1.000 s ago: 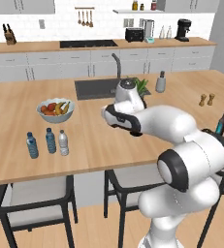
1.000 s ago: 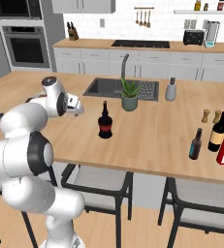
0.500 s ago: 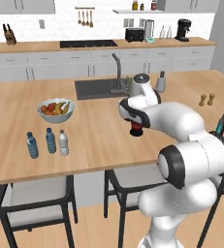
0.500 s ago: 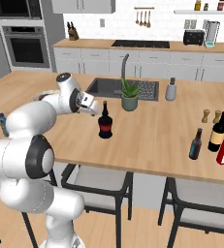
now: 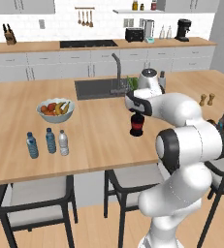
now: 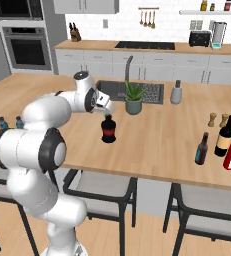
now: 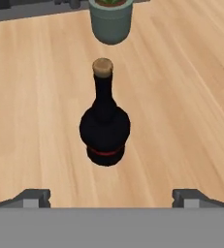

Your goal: Move the plastic bottles in the middle to the plastics group, and the glass bottles in the middle to the glass group.

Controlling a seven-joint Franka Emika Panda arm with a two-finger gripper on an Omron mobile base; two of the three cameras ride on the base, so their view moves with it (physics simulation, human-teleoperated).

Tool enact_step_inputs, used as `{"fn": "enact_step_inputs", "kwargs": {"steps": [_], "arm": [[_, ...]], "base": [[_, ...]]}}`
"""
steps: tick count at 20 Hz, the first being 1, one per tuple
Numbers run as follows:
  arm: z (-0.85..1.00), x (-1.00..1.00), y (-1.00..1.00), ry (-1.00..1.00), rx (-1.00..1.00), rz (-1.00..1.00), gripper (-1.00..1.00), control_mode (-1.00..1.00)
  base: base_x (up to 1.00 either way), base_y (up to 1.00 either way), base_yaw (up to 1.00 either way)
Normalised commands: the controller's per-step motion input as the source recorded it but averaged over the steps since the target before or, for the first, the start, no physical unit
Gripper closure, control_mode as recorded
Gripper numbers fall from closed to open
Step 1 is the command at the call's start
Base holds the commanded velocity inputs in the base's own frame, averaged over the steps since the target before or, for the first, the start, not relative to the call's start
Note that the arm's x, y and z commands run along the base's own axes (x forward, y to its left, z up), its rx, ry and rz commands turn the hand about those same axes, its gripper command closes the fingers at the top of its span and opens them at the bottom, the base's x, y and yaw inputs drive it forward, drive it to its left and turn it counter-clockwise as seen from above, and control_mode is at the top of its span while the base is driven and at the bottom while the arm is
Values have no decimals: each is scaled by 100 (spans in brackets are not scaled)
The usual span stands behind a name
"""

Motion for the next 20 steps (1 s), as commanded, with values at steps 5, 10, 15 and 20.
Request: {"fn": "enact_step_inputs", "kwargs": {"steps": [5,10,15,20], "arm": [[0,36,-14,0,0,12,-100,-100],[-9,37,-5,1,0,9,-100,-100],[-27,26,0,0,0,7,-100,-100],[-27,21,-1,-4,0,5,-100,-100]], "base": [[0,0,0],[0,0,0],[0,0,0],[0,0,0]]}}
